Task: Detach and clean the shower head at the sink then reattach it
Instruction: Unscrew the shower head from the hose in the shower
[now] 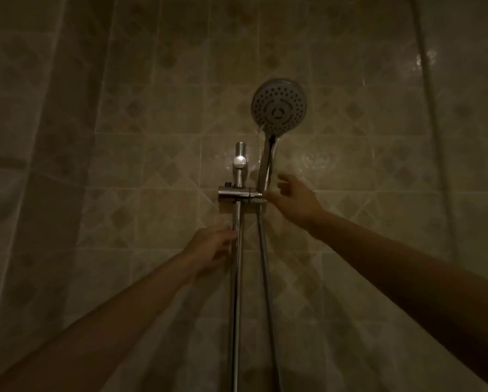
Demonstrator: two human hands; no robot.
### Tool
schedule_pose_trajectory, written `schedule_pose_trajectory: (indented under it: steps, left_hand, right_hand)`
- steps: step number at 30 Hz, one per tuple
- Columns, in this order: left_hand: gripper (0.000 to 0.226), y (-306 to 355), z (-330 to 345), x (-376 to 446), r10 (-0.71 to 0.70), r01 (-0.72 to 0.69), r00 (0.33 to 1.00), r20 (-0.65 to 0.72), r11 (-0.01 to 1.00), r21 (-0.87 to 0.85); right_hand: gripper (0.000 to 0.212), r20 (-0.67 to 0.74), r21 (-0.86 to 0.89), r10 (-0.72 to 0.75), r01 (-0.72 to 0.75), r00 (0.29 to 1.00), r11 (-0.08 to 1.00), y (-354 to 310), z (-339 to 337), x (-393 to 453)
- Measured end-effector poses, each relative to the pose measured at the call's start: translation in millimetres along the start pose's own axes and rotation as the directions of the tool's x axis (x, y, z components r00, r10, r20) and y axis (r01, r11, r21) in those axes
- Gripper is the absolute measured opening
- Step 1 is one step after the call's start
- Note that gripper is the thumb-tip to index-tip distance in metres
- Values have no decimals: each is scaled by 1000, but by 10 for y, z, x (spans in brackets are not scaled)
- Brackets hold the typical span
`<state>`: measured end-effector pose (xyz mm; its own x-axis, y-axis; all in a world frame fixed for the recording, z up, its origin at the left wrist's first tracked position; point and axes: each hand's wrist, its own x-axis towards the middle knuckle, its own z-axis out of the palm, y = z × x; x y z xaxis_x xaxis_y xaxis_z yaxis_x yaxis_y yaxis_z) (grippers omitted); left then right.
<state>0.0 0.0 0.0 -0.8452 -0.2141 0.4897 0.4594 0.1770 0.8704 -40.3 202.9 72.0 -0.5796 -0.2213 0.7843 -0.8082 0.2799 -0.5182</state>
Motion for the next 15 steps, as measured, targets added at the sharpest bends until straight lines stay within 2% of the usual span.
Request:
schedule_pose_trajectory:
  steps: [2, 4, 7, 11, 15]
  left_hand:
    - [18, -21, 6, 74, -24, 23, 999, 39, 1000, 16]
    - [10, -54, 17, 149, -6, 6, 1000, -5, 999, 44]
    - [18, -60, 25, 227, 20, -17, 997, -68, 999, 36]
    - [25, -55, -9, 225, 30, -29, 999, -21, 998, 51]
    - [22, -38, -1, 234, 41, -40, 999, -10, 997, 70]
  right_hand:
    - [67, -37, 107, 37, -33, 999, 994, -64, 6, 155]
    - [58, -24, 182, 41, -36, 999, 983, -153, -13, 287]
    - [41, -6, 186, 22, -20, 1000, 982, -158, 33, 423]
    - [46, -23, 215, 11, -6, 1000, 977, -140, 125, 476]
    - [46, -40, 269, 17, -5, 999, 963, -116, 156, 509]
